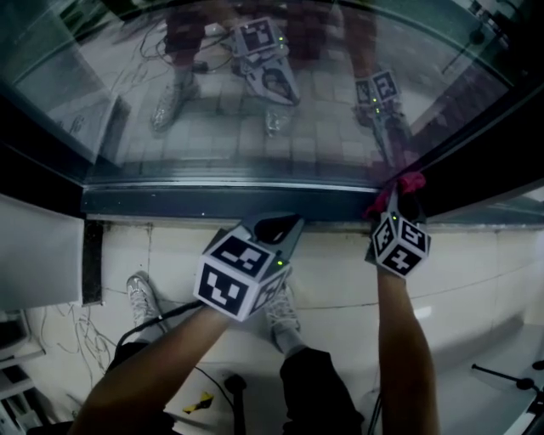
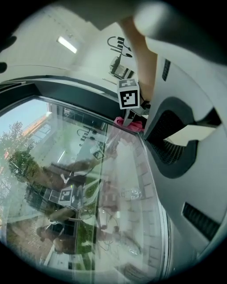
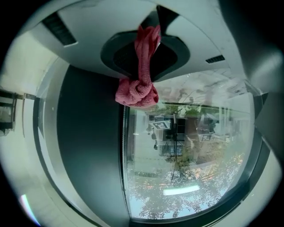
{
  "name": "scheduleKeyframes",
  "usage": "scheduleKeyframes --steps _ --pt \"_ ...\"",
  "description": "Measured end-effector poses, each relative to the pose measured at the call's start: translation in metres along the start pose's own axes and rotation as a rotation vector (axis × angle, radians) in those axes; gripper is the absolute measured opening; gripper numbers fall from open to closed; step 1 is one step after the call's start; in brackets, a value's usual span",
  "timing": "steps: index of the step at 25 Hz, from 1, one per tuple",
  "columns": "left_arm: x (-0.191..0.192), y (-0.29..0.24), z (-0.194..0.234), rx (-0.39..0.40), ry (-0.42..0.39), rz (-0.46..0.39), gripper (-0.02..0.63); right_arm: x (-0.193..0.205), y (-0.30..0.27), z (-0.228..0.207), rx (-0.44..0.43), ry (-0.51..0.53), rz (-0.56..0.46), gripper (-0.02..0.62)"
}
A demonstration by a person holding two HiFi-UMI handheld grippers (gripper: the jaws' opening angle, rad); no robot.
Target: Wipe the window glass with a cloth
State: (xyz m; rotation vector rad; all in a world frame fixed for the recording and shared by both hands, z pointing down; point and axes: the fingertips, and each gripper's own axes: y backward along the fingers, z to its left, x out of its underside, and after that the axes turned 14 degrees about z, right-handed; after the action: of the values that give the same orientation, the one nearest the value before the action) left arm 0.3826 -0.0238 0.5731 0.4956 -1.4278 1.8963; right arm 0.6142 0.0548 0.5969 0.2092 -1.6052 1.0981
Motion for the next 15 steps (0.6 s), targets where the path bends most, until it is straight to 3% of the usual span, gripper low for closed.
scheduleKeyframes --steps 11,15 --pt "0.006 0.003 0.019 -0.047 0.036 0.014 0.006 0.002 -0.012 0.008 -0.091 0.005 -0.009 0.064" --pt "0.020 0.022 0.029 -0.055 0.046 0.004 0.006 0.008 0.000 0.031 -0.108 -0.002 -0.017 0.064"
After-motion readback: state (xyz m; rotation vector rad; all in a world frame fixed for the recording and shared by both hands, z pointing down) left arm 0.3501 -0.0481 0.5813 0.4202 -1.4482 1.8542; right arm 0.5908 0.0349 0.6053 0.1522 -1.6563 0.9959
